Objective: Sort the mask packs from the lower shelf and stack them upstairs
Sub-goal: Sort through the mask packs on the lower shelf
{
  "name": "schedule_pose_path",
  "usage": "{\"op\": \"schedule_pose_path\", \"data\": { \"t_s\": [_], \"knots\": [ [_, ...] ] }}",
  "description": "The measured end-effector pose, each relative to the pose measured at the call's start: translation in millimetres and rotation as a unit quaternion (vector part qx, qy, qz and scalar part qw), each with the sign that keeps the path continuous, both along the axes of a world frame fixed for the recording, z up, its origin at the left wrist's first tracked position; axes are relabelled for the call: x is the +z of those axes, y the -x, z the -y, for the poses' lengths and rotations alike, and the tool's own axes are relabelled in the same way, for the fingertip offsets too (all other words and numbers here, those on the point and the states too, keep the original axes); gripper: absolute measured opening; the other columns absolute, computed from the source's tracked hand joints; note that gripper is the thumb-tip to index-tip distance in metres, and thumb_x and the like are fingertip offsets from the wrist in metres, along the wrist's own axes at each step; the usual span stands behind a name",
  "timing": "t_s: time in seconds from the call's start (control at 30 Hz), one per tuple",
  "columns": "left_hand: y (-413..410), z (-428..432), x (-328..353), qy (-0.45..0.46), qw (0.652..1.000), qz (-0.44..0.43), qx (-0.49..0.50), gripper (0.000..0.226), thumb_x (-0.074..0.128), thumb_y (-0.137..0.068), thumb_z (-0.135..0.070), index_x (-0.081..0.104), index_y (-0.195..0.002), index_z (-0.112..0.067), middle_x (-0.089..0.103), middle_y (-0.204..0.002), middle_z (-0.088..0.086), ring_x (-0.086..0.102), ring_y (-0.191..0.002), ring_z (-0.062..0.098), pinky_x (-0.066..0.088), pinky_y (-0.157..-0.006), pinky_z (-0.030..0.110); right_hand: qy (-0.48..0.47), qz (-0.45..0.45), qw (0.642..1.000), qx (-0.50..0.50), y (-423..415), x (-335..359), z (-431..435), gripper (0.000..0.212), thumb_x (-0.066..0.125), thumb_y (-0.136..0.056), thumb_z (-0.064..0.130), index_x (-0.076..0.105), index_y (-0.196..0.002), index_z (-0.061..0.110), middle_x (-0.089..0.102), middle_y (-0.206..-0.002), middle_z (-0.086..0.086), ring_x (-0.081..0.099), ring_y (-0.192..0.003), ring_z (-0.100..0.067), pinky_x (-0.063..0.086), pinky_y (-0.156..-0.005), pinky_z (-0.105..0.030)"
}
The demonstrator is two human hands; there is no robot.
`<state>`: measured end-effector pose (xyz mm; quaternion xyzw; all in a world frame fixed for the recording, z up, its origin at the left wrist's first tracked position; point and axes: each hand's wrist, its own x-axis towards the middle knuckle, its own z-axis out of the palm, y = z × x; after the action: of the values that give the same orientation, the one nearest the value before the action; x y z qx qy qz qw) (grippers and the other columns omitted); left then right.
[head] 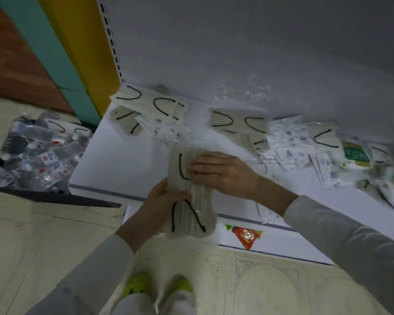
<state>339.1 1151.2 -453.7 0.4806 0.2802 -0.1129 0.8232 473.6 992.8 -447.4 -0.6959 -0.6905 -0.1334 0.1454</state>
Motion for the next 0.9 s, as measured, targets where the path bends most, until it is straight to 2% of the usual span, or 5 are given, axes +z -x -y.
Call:
{"op": "schedule_pose_path", "data": {
  "t_s": [0.13,0.27,0.47,0.7,0.9],
  "knots": [
    [3,-6,-5,-0.064,0.998,0.0,0.017,0.03,0.059,-0.085,0.004,0.062,-0.11,-0.014,0.07,-0.101,0.008,0.069,-0.086,0.019,0.058,-0.064,0.027,0.074,-0.098,0.97,-0.207,-38,-9,13,0.053,0.037,-0.074,0.006,0.064,-0.119,0.005,0.065,-0.122,-0.014,0.06,-0.114,-0.028,0.044,-0.102,-0.039],
    [8,-14,-8,-0.07,0.996,-0.008,0.049,0.03,0.057,-0.085,0.007,0.061,-0.11,-0.01,0.068,-0.103,0.013,0.068,-0.086,0.022,0.057,-0.062,0.026,0.176,-0.106,0.847,-0.489,-94,-12,32,0.033,0.045,-0.09,0.015,0.061,-0.116,0.004,0.064,-0.112,-0.022,0.062,-0.099,-0.04,0.051,-0.082,-0.042],
    [11,-21,-9,-0.062,0.995,-0.011,0.081,0.036,0.052,-0.087,0.008,0.055,-0.122,-0.001,0.063,-0.114,0.022,0.063,-0.099,0.035,0.06,-0.068,0.032,0.269,-0.111,0.781,-0.553,-103,-8,22,0.032,0.039,-0.1,0.028,0.059,-0.121,0.015,0.064,-0.117,-0.014,0.061,-0.107,-0.034,0.045,-0.087,-0.034],
    [9,-16,1,-0.023,0.996,-0.028,0.077,0.019,0.045,-0.095,-0.005,0.059,-0.107,-0.005,0.065,-0.098,0.016,0.067,-0.077,0.022,0.058,-0.057,0.029,0.014,-0.028,0.934,-0.357,-62,7,15,0.035,0.045,-0.076,0.022,0.076,-0.091,0.016,0.074,-0.084,-0.006,0.071,-0.069,-0.025,0.053,-0.057,-0.029],
    [6,-14,12,0.094,0.993,-0.036,0.067,0.028,0.044,-0.096,-0.028,0.061,-0.103,-0.006,0.065,-0.094,0.016,0.066,-0.077,0.025,0.056,-0.065,0.034,-0.073,-0.027,0.994,-0.071,0,32,13,0.029,0.049,-0.099,0.02,0.076,-0.099,0.01,0.072,-0.107,-0.006,0.068,-0.102,-0.021,0.052,-0.093,-0.034]
  ]
}}
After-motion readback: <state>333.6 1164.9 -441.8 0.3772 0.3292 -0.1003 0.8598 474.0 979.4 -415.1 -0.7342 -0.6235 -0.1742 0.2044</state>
